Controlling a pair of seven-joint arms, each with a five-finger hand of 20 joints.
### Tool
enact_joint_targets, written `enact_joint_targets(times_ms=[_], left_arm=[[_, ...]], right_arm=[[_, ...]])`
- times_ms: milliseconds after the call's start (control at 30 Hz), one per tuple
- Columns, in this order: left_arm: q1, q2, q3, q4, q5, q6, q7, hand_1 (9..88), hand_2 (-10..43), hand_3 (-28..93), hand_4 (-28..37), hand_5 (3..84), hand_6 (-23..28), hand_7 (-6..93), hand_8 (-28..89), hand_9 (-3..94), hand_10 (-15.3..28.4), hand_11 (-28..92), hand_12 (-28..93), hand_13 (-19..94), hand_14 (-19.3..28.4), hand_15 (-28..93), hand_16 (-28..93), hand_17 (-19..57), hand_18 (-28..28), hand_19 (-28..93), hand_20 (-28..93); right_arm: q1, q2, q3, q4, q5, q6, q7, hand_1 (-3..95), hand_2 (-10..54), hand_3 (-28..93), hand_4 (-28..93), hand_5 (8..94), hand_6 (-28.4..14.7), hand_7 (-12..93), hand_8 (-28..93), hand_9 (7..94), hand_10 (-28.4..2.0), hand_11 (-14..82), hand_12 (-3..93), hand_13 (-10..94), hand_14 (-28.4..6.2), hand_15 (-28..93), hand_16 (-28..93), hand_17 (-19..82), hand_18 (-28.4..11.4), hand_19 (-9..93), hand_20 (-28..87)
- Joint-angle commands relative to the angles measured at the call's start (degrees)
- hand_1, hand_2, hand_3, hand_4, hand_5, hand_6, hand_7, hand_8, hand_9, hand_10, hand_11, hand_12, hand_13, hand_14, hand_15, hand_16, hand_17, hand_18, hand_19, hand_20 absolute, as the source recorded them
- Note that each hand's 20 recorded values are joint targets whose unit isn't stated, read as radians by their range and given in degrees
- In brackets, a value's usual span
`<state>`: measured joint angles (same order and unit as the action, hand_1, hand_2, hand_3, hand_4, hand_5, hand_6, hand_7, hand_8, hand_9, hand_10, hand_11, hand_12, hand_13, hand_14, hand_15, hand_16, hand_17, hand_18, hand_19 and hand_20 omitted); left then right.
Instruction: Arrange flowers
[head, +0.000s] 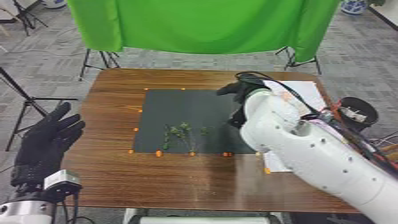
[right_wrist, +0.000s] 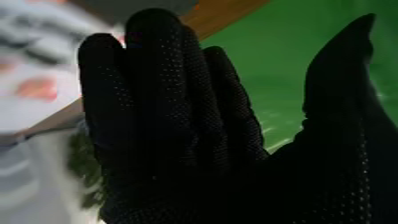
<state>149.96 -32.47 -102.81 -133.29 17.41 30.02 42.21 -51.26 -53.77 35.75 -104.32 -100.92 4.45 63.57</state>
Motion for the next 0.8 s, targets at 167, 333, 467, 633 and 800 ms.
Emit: enact_joint_targets(times_ms=[167, 333, 467, 633, 800], left_arm=[[-2.5, 1.32, 2.65, 0.55, -0.13, -0.28, 0.48, 30.5, 6.8, 66, -20.7, 38.5, 10.0, 9.7, -8, 32.5, 18.8, 28, 11, 18, 23.1, 47, -11, -10.1, 20.3, 41, 7], [-3.1, 0.71, 2.86, 0.73, 0.44, -0.55, -0.02, 30.5, 6.7, 66, -20.6, 38.5, 10.0, 9.7, -8, 32.3, 18.8, 28, 11, 18, 23.2, 47, -11, -10.1, 20.4, 41, 7], [-4.0, 0.12, 3.34, 0.96, 0.92, -0.98, -0.59, 30.4, 6.8, 66, -20.6, 38.6, 9.9, 9.7, -8, 32.2, 18.7, 28, 11, 18, 23.2, 47, -11, -10.0, 20.4, 41, 7], [-4.7, 0.77, 3.91, 1.15, 0.53, -1.13, -0.54, 30.4, 6.8, 66, -20.6, 38.5, 10.0, 9.7, -8, 32.2, 18.6, 28, 11, 18, 23.2, 47, -11, -10.1, 20.4, 41, 7], [-5.0, 0.87, 4.34, 1.31, 0.19, -1.34, -0.36, 30.5, 6.8, 66, -20.6, 38.5, 9.9, 9.7, -8, 32.2, 18.7, 28, 11, 18, 23.2, 47, -11, -10.1, 20.4, 41, 7]], right_arm=[[4.5, 4.5, -1.5, 8.6, 2.7, -3.7, 4.4, 32.0, -1.5, 65, -19, 55.9, -11.2, 15, -8, 69.5, -21.3, 26.4, 15.9, 74, -14.7, 55, 11, 58, -14.2, 92, -28], [4.0, 4.9, -1.2, 10.1, 3.9, -5.4, 4.6, 32.2, -1.5, 65, -19, 56.5, -10.8, 15, -8, 70.4, -20.8, 27.0, 16.1, 75, -14.2, 56, 11, 59, -13.6, 93, -28], [5.0, 4.4, -2.4, 12.0, 5.0, -6.2, 4.5, 32.4, -1.6, 66, -19, 56.6, -10.6, 15, -8, 70.6, -20.6, 27.2, 16.2, 75, -14.1, 56, 11, 59, -13.4, 92, -28], [5.2, 3.6, -2.6, 13.6, 6.0, -7.0, 4.6, 32.5, -1.8, 66, -19, 56.4, -10.1, 16, -9, 70.3, -20.4, 27.3, 16.3, 75, -13.9, 56, 11, 59, -13.3, 92, -28], [5.1, 2.7, -3.1, 14.9, 6.2, -7.3, 4.9, 32.9, -1.9, 66, -20, 56.3, -9.4, 16, -9, 70.0, -20.3, 27.2, 16.2, 75, -13.9, 56, 11, 59, -13.1, 92, -28]])
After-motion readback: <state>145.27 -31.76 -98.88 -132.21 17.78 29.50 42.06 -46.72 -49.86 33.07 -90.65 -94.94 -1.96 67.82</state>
